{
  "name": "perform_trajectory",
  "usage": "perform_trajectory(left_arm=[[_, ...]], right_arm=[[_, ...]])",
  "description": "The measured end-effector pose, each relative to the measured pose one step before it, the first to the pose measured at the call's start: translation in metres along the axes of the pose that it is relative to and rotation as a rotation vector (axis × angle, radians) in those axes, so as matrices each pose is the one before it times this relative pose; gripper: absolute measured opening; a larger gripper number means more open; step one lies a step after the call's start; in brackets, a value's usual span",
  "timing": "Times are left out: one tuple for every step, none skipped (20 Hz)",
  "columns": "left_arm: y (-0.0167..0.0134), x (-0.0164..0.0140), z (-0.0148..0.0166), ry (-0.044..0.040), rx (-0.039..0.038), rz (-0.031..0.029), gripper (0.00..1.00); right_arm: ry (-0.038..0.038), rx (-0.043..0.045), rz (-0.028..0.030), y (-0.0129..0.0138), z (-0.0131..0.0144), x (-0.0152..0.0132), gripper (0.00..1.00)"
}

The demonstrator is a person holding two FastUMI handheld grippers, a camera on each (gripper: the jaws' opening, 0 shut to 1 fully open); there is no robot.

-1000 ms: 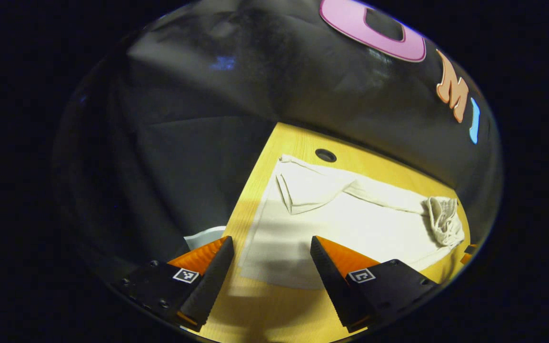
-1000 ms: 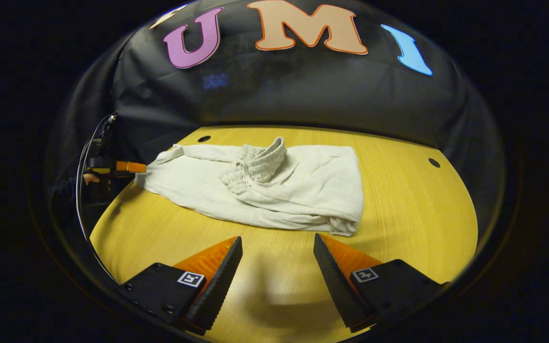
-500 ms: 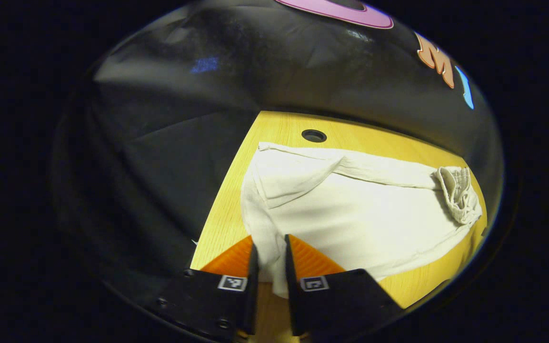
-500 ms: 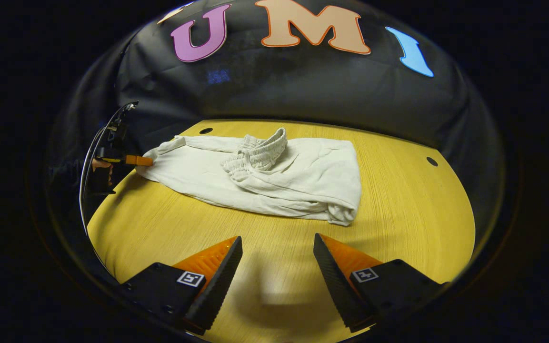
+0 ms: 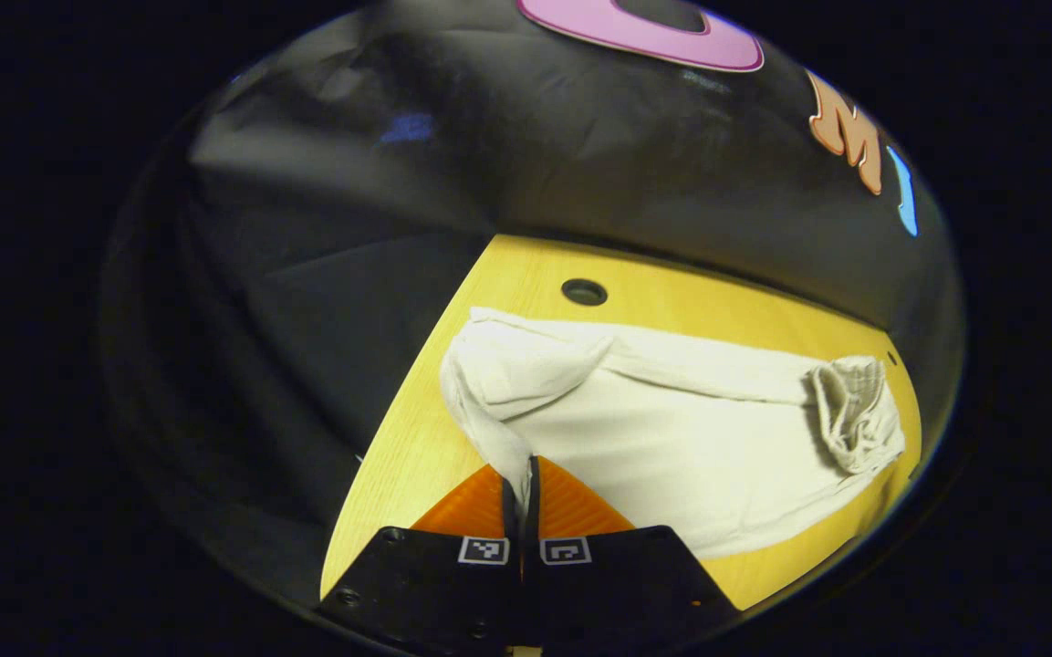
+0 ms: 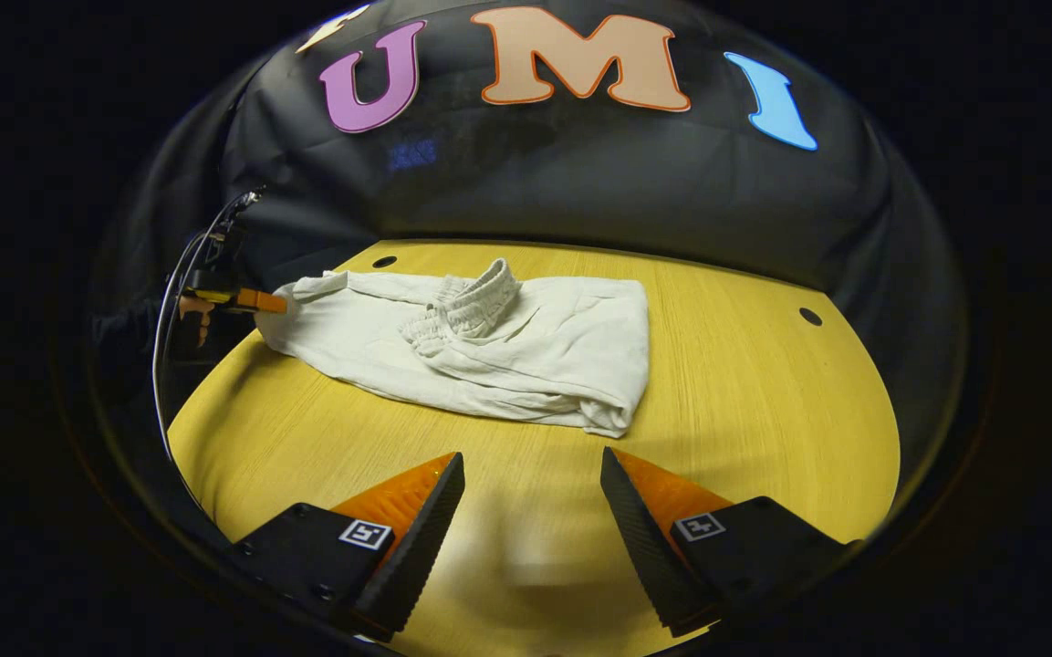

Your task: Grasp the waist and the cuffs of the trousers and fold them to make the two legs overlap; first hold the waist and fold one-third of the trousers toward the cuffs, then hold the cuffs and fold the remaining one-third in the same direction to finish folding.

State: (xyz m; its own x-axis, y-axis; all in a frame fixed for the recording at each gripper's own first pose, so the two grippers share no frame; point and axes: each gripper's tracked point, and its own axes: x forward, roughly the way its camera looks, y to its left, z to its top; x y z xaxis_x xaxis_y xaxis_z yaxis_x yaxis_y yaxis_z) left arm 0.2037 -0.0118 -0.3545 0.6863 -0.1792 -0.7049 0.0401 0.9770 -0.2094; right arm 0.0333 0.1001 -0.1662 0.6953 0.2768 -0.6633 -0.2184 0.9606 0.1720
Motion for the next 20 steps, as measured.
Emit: perform_trajectory(left_arm=[[-0.01769, -0.00791, 0.0142, -0.03023, -0.02134, -0.0246, 0.0], [-0.01343, -0.00499, 0.00952, -0.02325, -0.01305, -0.0195, 0.0], [-0.01481, -0.00518, 0.00908, -0.01563, -0.01281, -0.0157, 0.0], [-0.01576, -0.00178, 0.00921, -0.01724, -0.0124, -0.01729, 0.0], [-0.017, -0.00286, 0.00891, -0.01336, -0.00926, -0.0195, 0.0], [-0.01637, -0.00275, 0.00666, -0.01437, -0.00715, -0.01919, 0.0], [-0.01835, -0.00114, 0.00704, -0.01538, -0.00289, -0.02053, 0.0], [-0.01702, 0.00038, 0.00649, -0.01294, 0.00224, -0.0183, 0.0], [-0.01772, 0.00034, 0.00541, -0.0086, 0.00857, -0.01763, 0.0], [-0.01826, -0.0009, 0.00535, -0.00596, 0.00702, -0.01777, 0.0], [-0.01956, -0.00025, 0.00391, -0.0053, 0.00651, -0.02194, 0.0], [-0.02603, 0.00239, 0.00372, -0.00665, 0.00725, -0.02843, 0.0], [-0.01904, 0.00375, 0.00114, -0.0019, 0.00218, -0.01965, 0.0], [-0.01805, 0.0035, 0.00129, -0.00201, 0.0011, -0.01883, 0.0], [-0.01783, 0.00589, 0.00062, -0.00201, 0.00196, -0.0186, 0.0], [-0.01584, 0.0051, 0.00146, -0.00436, 0.00633, -0.01638, 0.0], [-0.01927, 0.00625, -0.00137, 0.00097, 0.01099, -0.0152, 0.0], [-0.01451, 0.00621, -0.00087, 0.00626, 0.00834, -0.01081, 0.0], [-0.01946, 0.00728, -0.00416, 0.00743, 0.01115, -0.01473, 0.0], [-0.01832, 0.00605, -0.0041, 0.00847, 0.00593, -0.01879, 0.0]], right_arm=[[-0.00339, 0.00463, 0.00569, -0.00671, 0.00157, -0.00462, 0.96], [-0.00471, 0.00236, 0.0029, -0.00591, 0.00073, -0.00286, 0.96], [-0.00325, 0.00291, 0.00334, -0.00545, 0.00052, -0.00239, 0.92], [-0.00228, 0.00341, 0.00463, -0.00532, 0.00002, -0.00205, 0.92], [-0.00239, 0.00225, 0.00187, -0.00584, 0.00079, -0.00282, 0.92], [-0.00213, 0.00282, 0.00204, -0.0057, -0.00064, -0.00173, 0.91], [-0.00319, 0.0055, 0.00088, -0.00631, 0.00065, -0.0022, 0.92], [-0.00121, 0.00855, 0.00179, -0.00571, -0.00106, -0.00259, 0.92], [-0.00318, 0.00827, 0.00121, -0.00609, 0.00065, -0.00254, 0.92], [-0.00467, 0.00747, 0.00102, -0.00576, 0.00021, -0.00171, 0.92], [-0.00592, 0.00823, 0.00221, -0.00814, 0.00121, -0.00356, 0.92], [-0.00355, 0.00437, 0.00093, -0.00621, 0.00081, -0.00195, 0.92], [-0.00313, 0.00408, -0.00088, -0.00688, -0.00013, -0.00373, 0.92], [-0.00243, 0.00429, 0.00031, -0.00609, 0.00062, -0.00292, 0.97], [-0.00179, 0.00453, -0.00093, -0.00756, -0.00068, -0.00332, 0.96], [-0.00167, 0.00352, 0.00008, -0.00697, 0.00024, -0.00302, 0.96], [-0.00048, 0.00495, -0.00261, -0.00812, -0.00146, -0.0043, 0.96], [0.00291, 0.0042, -0.0001, -0.00715, -0.00247, -0.00348, 0.92], [0.00302, -0.0013, -0.00153, -0.0066, -0.00407, -0.00375, 0.96], [0.00106, -0.00149, -0.00307, -0.00601, -0.00233, -0.00344, 0.96]])
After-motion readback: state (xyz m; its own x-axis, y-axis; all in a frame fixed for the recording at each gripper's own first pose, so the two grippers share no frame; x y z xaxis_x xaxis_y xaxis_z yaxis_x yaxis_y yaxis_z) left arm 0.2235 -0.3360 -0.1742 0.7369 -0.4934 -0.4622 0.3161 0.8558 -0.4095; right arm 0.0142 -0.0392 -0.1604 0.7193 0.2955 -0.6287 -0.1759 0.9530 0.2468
